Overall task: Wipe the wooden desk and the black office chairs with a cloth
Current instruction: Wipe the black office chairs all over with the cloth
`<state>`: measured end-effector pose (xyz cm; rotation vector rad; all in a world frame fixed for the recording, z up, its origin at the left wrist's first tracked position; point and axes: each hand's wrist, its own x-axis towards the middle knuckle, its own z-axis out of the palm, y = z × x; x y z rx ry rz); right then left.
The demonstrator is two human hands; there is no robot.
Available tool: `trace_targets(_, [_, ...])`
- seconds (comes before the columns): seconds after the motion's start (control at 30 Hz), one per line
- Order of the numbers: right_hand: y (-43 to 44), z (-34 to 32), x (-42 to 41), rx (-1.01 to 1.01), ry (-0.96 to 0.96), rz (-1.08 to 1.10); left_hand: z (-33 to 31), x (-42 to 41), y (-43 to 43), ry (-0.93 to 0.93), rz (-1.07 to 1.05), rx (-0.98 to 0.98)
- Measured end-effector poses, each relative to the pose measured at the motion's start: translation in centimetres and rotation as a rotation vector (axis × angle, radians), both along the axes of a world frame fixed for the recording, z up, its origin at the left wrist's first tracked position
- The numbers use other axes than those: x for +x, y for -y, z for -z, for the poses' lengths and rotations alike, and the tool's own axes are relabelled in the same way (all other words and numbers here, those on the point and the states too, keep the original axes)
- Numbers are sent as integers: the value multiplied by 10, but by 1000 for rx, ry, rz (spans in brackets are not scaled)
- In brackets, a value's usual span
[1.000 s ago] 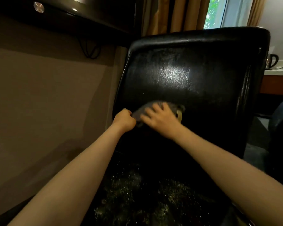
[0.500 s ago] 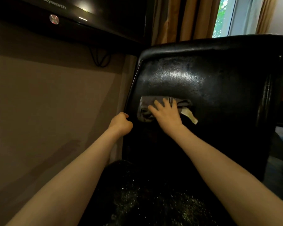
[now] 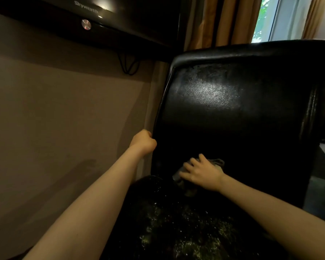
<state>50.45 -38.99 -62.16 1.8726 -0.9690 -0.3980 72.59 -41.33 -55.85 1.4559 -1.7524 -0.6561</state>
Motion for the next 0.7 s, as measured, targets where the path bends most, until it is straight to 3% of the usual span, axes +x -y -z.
trace_targets(0.2, [58,-77,78,-259,158,39,13,18,16,26,-28,24])
trace_targets(0.27, [71,-83,93,-274,209,173,18,26,19,33,-16,40])
trace_targets(0.37, [85,-56,102,-198,228,207,22,34,26,20,-43,32])
trace_targets(0.43, [92,-27,94,-172,145,144,26,33,31,31,-36,18])
trace_targets(0.53, [89,17,76,-101,-126,60,37,28,36,102,-10,39])
trace_targets(0.6, [84,37,64,14,-280,103,49,26,42,173,3,66])
trace_targets(0.7, [88,53,72,61,-254,145,73,27,57,416,44,183])
